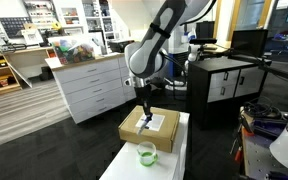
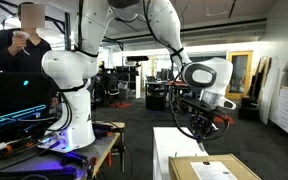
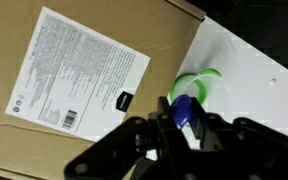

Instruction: Put the marker on the box

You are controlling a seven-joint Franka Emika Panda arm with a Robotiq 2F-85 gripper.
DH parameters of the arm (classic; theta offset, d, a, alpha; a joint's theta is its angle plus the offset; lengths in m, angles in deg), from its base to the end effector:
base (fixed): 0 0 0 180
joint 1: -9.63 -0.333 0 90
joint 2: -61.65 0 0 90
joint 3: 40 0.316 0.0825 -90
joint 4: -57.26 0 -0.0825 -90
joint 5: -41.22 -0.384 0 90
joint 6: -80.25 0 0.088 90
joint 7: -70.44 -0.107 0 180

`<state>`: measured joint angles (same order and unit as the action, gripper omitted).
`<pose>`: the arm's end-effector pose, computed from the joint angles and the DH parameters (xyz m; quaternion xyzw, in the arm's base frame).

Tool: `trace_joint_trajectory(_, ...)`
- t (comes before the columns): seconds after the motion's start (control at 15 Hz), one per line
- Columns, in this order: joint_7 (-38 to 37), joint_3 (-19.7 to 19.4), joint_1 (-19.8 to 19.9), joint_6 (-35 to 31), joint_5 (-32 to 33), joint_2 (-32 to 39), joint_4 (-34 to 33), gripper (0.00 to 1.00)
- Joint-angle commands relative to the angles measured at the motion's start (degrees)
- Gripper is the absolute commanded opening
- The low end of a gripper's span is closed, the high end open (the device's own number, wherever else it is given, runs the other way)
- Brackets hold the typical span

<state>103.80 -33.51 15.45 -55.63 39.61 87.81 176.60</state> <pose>0.5681 0.0075 0.1920 -0.9565 -0.2775 0.0697 0.0561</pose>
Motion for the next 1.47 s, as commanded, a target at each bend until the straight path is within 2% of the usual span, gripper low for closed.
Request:
trace_joint_trajectory(0.0,-4.36,-1.96,-0.55,-2.50,1.42,-2.37,0.65,0.06)
trace_joint_trajectory(0.13,-5.63,-2.52,-0.29,-5.00,1.31,-2.34,0.87,0.06)
trace_joint_trajectory(0.67,-15.45,-6.82,-1.59,-24.50,5.79,-2.92,8.74,0.06)
trace_joint_trajectory(0.8,-17.51,-7.54,-1.79,-26.59,6.71,-2.93,10.97,0.06)
trace_joint_trajectory(1.13,-18.80,-6.39,-0.56,-28.81,5.45,-3.11,15.93,0.07)
trace_joint_trajectory(1.4,-19.58,-6.91,-1.34,-29.91,6.28,-2.75,18.62,0.07)
